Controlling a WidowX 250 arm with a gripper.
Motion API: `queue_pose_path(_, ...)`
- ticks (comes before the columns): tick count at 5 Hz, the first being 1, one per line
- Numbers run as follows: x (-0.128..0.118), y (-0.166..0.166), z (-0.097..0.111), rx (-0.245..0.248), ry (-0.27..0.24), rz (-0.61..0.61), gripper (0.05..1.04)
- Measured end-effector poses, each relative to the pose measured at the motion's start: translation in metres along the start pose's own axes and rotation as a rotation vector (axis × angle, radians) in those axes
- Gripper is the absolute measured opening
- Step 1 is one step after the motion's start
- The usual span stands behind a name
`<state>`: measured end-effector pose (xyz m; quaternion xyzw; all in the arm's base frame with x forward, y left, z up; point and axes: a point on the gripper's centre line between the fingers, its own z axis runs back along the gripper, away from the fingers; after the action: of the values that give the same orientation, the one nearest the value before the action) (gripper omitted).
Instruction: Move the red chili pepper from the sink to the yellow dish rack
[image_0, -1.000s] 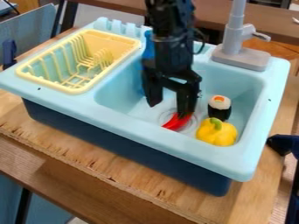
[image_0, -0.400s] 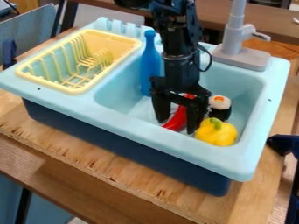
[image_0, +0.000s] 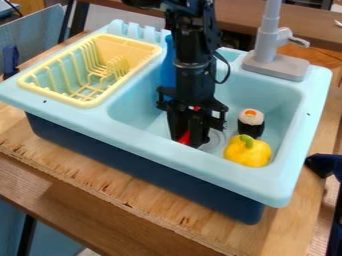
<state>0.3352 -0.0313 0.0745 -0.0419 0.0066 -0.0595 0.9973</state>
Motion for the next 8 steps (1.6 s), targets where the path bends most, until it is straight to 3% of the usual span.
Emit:
queue_pose_path(1,-0.005,-0.007,0.002,-0.023,0.026,-0.047,0.32)
queue_pose_path(3,-0.012,-0.029,0.053,0.014,-0.084,-0.142,0.32)
queue_pose_path(5,-0.044,-0.029,0.127,0.066,-0.213,-0.181,0.32)
queue_pose_path(6,-0.072,-0.004,0.167,0.1,-0.281,-0.099,0.32)
queue_pose_path(7,-0.088,0.036,0.184,0.139,-0.311,0.045,0.32)
queue_pose_path(8,-0.093,0.064,0.188,0.152,-0.333,0.124,0.32)
